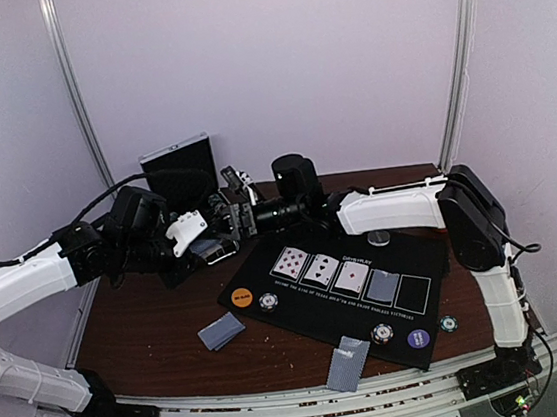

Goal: Distribute texas hold em gaming equipment
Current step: Pick up the poker card from the face-down deck piles.

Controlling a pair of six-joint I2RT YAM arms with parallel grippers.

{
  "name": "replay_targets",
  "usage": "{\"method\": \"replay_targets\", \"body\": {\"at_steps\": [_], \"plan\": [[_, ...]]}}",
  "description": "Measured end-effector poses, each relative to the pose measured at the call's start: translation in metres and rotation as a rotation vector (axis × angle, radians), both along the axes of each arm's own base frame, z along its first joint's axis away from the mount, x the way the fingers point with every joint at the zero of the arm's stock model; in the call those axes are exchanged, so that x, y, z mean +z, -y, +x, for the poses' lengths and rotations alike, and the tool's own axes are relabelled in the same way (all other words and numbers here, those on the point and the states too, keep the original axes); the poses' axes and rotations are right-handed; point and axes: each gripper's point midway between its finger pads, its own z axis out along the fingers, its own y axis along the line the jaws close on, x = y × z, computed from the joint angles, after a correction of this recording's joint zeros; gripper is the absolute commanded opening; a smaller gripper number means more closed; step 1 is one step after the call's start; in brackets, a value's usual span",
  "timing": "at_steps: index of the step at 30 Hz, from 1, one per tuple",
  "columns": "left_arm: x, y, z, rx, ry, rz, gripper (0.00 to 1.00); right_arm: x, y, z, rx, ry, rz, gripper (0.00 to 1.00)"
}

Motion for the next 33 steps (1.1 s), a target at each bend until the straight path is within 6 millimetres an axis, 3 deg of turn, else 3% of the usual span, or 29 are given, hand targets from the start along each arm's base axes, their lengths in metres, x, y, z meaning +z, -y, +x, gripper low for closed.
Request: {"method": "replay_targets", "body": {"at_steps": [10, 16, 22, 26, 29, 33], "plan": [[-0.001, -0.001, 0.0, 0.002, 0.0, 0.005, 0.35, -0.008, -0.006, -0.001, 0.027, 0.065, -0.082, 0.54], [-0.009, -0.005, -0.004, 0.001, -0.024, 0.028, 0.35, -0.017, -0.002, -0.002, 0.026, 0.101, -0.142, 0.46], [-0.009, -0.005, -0.004, 0.002, -0.023, 0.026, 0.35, -0.014, 0.008, 0.001, 0.001, 0.136, -0.187, 0.39], [-0.009, -0.005, -0.004, 0.002, -0.023, 0.027, 0.35, -0.014, 0.014, 0.002, -0.006, 0.151, -0.211, 0.26], [-0.009, -0.005, -0.004, 0.003, -0.023, 0.028, 0.35, -0.015, 0.015, 0.001, 0.0, 0.159, -0.22, 0.03], [-0.009, -0.006, -0.003, 0.007, -0.02, 0.031, 0.35, -0.017, 0.019, 0.001, 0.001, 0.154, -0.242, 0.0]]}}
